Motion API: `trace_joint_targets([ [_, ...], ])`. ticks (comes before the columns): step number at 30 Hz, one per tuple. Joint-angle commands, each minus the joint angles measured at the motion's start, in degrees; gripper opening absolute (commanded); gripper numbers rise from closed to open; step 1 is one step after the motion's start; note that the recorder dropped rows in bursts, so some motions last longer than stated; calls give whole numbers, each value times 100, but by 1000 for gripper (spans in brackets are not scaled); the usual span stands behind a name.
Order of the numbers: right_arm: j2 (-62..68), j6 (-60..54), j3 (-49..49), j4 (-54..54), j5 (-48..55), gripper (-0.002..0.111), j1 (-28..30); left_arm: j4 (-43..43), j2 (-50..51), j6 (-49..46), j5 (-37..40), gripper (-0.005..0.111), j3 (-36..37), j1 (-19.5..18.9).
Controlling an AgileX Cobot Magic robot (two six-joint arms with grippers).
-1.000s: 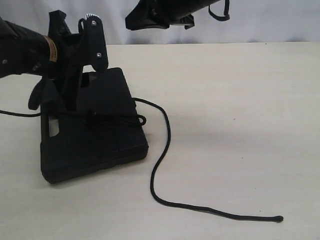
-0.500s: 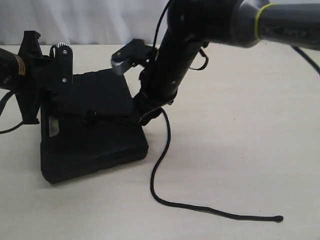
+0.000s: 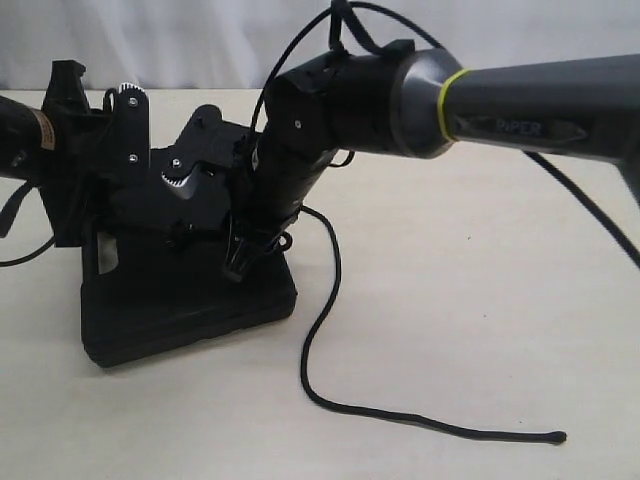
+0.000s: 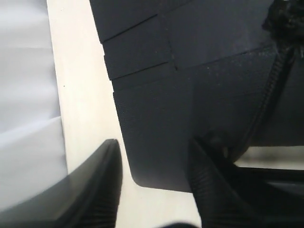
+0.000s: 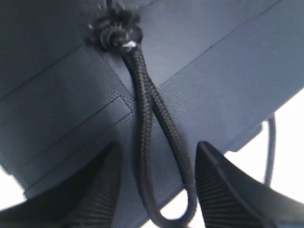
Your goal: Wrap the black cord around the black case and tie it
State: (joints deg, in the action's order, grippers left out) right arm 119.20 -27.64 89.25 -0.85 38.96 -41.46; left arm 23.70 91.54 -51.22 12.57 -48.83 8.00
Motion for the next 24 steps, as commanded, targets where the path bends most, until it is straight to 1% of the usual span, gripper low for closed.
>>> trace_joint_targets([
  [1,185,104,-29,47,-270,45,10,-89,3,8,-129,44,13,2],
  [2,187,152,-29,85,-294,40,10,-91,3,21,-129,44,13,2],
  [3,187,212,-29,141,-292,31,10,-91,3,21,-129,44,13,2],
  [4,187,329,-29,273,-292,19,10,-91,3,21,-129,44,13,2],
  [5,108,637,-29,525,-292,5,10,-91,3,21,-144,44,13,2],
  [7,-107,860,-29,880,-202,4,22,-135,3,33,-319,44,13,2],
  [8,-203,888,-29,897,-174,4,34,-331,3,40,-494,44,13,2],
  [9,-402,888,-29,857,-162,4,112,-933,3,40,-905,44,13,2],
  [11,-653,888,-29,512,-162,4,294,-1572,3,40,-1335,44,13,39],
  [14,-809,631,-29,-32,-120,4,489,-1581,68,40,-1324,44,13,113],
  [19,-886,-370,91,-1672,344,4,816,-1581,406,40,-1502,44,13,403],
  [22,-826,-537,285,-2462,853,4,1076,-1591,589,119,-1922,44,13,557],
  [24,-778,-405,419,-2843,1139,4,1307,-1581,644,465,-2343,44,13,608],
])
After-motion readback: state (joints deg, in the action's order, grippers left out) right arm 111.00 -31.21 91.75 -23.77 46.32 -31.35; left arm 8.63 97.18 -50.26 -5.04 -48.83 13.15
